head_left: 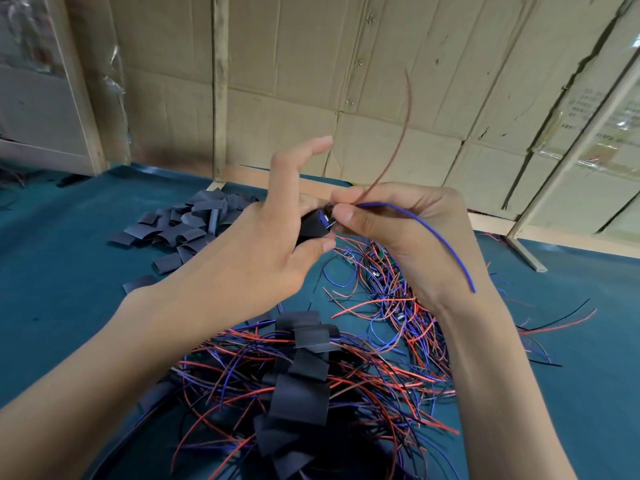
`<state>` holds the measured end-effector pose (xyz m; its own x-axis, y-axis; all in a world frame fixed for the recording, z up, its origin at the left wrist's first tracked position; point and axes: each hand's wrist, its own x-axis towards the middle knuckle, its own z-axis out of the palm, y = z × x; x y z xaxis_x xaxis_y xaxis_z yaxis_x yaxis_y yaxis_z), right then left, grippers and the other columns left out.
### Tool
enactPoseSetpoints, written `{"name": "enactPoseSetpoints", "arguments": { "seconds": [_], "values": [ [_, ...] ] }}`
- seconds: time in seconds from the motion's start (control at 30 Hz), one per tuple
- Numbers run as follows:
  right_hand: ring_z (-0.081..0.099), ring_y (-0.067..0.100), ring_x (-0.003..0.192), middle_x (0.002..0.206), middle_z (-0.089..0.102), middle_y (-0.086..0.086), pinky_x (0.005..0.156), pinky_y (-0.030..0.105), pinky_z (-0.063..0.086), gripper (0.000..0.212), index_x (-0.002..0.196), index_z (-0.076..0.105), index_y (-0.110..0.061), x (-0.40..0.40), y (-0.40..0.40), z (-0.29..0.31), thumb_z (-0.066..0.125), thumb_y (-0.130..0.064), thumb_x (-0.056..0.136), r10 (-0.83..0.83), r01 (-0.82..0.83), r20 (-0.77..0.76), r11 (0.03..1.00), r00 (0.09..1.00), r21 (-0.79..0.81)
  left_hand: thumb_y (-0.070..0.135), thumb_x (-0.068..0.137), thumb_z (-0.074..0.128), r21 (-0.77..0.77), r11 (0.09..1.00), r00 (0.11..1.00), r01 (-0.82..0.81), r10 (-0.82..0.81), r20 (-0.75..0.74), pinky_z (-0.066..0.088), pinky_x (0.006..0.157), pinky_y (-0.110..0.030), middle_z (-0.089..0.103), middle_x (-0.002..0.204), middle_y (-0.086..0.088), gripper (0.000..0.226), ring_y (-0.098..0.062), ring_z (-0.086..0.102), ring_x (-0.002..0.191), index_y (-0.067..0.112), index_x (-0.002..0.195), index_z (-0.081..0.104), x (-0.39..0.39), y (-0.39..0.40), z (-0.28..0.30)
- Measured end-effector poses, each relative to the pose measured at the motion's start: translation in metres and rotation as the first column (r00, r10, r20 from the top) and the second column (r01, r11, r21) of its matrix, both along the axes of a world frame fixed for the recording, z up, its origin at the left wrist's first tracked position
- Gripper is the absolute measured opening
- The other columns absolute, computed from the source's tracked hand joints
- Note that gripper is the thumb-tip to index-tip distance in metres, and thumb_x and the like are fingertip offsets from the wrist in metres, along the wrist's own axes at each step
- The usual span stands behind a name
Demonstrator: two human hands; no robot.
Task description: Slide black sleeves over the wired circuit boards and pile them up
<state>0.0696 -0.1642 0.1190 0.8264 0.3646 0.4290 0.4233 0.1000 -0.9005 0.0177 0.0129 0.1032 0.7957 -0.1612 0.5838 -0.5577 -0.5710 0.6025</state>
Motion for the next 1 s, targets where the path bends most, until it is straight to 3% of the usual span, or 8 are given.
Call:
{"name": "enactPoseSetpoints", "arguments": {
  "seconds": [0.13, 0.37, 0.53, 0.67, 0.73, 0.83, 0.93, 1.0],
  "values": [
    [0.074, 0.016, 0.086, 0.091, 0.078, 0.005, 0.078, 0.022, 0.056, 0.016, 0.090, 0.078, -0.006, -0.001, -0.001, 0.000, 0.079, 0.005, 0.079, 0.043, -0.031, 0.141, 0.996, 0.989, -0.085, 0.016, 0.093, 0.065, 0.030, 0.998, 0.997, 0.058, -0.056, -0.052, 0.054, 0.080, -0.051, 0.070, 0.085, 0.005, 0.087, -0.025, 0.069, 0.076, 0.038, 0.148, 0.002, 0.000, 0.005, 0.003],
    [0.067, 0.009, 0.086, 0.092, 0.075, -0.001, 0.080, 0.033, 0.055, 0.011, 0.094, 0.081, -0.018, 0.001, -0.004, 0.001, 0.072, -0.024, 0.092, 0.078, -0.039, 0.111, 0.948, 0.991, -0.316, 0.020, 0.092, 0.068, 0.003, 0.998, 0.988, 0.059, -0.058, -0.140, 0.055, 0.083, -0.055, 0.074, 0.095, 0.002, 0.090, -0.030, 0.072, 0.084, 0.045, 0.145, 0.000, 0.003, 0.011, 0.005],
    [0.068, 0.009, 0.077, 0.099, 0.077, -0.001, 0.069, 0.027, 0.056, 0.012, 0.094, 0.080, -0.013, 0.002, -0.013, 0.005, 0.070, -0.007, 0.092, 0.166, -0.140, 0.048, 0.932, 0.985, -0.333, 0.021, 0.090, 0.068, 0.012, 0.995, 0.972, 0.098, -0.093, -0.217, 0.054, 0.080, -0.057, 0.072, 0.086, -0.009, 0.092, -0.036, 0.069, 0.080, 0.052, 0.141, -0.002, -0.005, 0.006, 0.008],
    [0.065, 0.013, 0.076, 0.085, 0.074, 0.003, 0.070, 0.021, 0.053, 0.022, 0.104, 0.077, -0.013, 0.002, -0.040, 0.013, 0.075, -0.003, 0.085, 0.248, -0.252, -0.072, 0.850, 0.966, -0.462, 0.024, 0.089, 0.070, 0.212, 0.955, 0.920, 0.206, -0.115, -0.376, 0.052, 0.084, -0.039, 0.072, 0.102, 0.018, 0.089, -0.014, 0.067, 0.080, 0.052, 0.138, 0.000, -0.012, 0.003, 0.007],
    [0.062, 0.019, 0.079, 0.088, 0.070, 0.016, 0.073, 0.021, 0.051, 0.031, 0.111, 0.075, -0.016, 0.007, -0.061, 0.016, 0.076, -0.005, 0.083, 0.154, -0.194, -0.119, 0.812, 0.981, -0.551, 0.030, 0.088, 0.071, 0.358, 0.885, 0.869, 0.296, -0.095, -0.485, 0.049, 0.082, -0.026, 0.064, 0.115, 0.034, 0.091, -0.001, 0.063, 0.082, 0.055, 0.137, -0.001, -0.017, -0.001, 0.002],
    [0.061, 0.027, 0.080, 0.088, 0.072, 0.013, 0.079, 0.040, 0.050, 0.040, 0.122, 0.068, -0.014, 0.028, -0.087, 0.005, 0.071, 0.004, 0.087, -0.203, 0.067, -0.091, 0.658, 0.975, -0.750, 0.032, 0.088, 0.071, 0.471, 0.806, 0.818, 0.359, -0.029, -0.574, 0.043, 0.098, -0.032, 0.053, 0.135, 0.034, 0.097, -0.007, 0.056, 0.115, 0.056, 0.142, -0.006, -0.024, -0.013, -0.010],
    [0.067, 0.031, 0.098, 0.106, 0.071, 0.010, 0.089, 0.040, 0.052, 0.043, 0.130, 0.062, -0.019, 0.044, -0.106, -0.008, 0.072, -0.010, 0.089, -0.414, 0.146, 0.002, 0.315, 0.910, -0.938, 0.037, 0.086, 0.073, 0.545, 0.762, 0.792, 0.350, 0.069, -0.606, 0.041, 0.103, -0.045, 0.045, 0.144, 0.015, 0.101, -0.025, 0.044, 0.129, 0.064, 0.138, -0.011, -0.027, -0.024, -0.018],
    [0.067, 0.028, 0.097, 0.100, 0.071, 0.013, 0.086, 0.038, 0.053, 0.039, 0.127, 0.060, -0.024, 0.047, -0.115, -0.011, 0.073, -0.019, 0.090, -0.476, 0.087, -0.072, 0.304, 0.877, -0.949, 0.046, 0.084, 0.071, 0.586, 0.750, 0.800, 0.307, 0.130, -0.586, 0.040, 0.102, -0.054, 0.040, 0.137, 0.000, 0.095, -0.032, 0.038, 0.128, 0.072, 0.132, -0.007, -0.026, -0.020, -0.016]
  ]
}}
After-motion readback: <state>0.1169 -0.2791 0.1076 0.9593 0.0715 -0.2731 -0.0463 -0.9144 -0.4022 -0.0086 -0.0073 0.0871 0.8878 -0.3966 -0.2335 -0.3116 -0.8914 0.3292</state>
